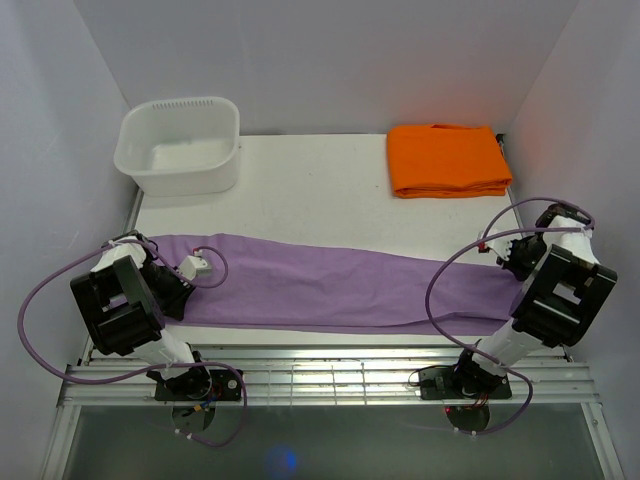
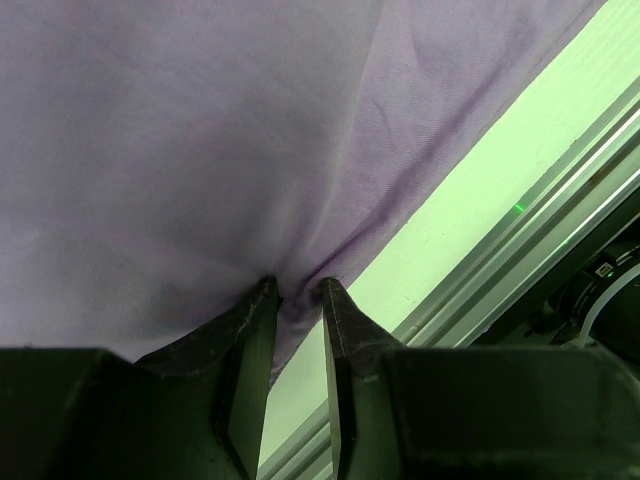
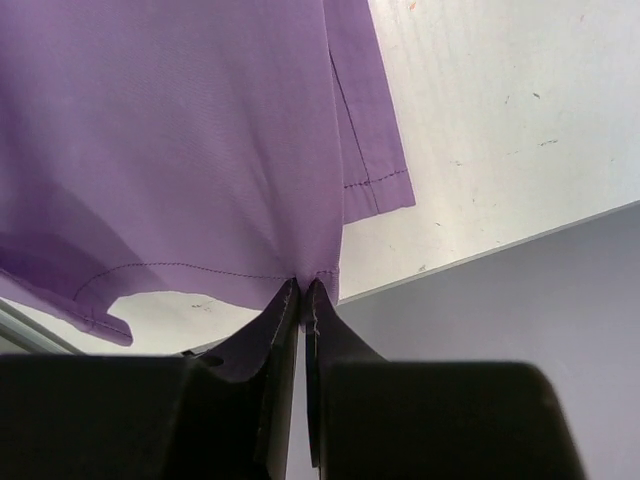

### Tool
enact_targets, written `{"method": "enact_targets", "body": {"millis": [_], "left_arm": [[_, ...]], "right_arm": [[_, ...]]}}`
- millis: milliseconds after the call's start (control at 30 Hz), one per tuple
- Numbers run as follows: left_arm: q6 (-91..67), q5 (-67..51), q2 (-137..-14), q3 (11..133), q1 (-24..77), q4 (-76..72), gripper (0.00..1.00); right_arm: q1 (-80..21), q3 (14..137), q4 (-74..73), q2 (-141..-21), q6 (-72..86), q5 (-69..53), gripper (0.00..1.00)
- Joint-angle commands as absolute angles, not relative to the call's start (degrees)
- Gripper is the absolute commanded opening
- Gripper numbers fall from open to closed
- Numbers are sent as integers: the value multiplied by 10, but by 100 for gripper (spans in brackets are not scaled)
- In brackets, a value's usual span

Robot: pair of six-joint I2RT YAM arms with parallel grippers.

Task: Fold and stack the trousers
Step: Fold the trousers

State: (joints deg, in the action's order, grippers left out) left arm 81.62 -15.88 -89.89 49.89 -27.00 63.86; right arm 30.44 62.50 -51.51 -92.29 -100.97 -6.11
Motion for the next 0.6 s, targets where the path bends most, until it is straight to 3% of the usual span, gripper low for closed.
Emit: {"method": "enact_targets", "body": {"millis": [0, 267, 333, 367, 433, 567], "left_arm": [[837, -140, -900, 487, -274, 587, 37], [835, -134, -896, 479, -274, 584, 36], [836, -134, -893, 478, -274, 583, 36], [837, -134, -891, 479, -274, 583, 36], [837, -134, -892, 480, -274, 584, 36], [834, -139, -890, 488, -274, 585, 37]], "right_arm": [[293, 635, -516, -930, -1008, -59, 8], [256, 628, -429, -955, -953, -69, 8], [251, 634, -442, -946, -950, -68, 28], [251, 642, -451, -940, -949, -68, 52], [251, 644, -473, -918, -942, -68, 68], [251, 637, -550, -865, -962, -99, 70]]}}
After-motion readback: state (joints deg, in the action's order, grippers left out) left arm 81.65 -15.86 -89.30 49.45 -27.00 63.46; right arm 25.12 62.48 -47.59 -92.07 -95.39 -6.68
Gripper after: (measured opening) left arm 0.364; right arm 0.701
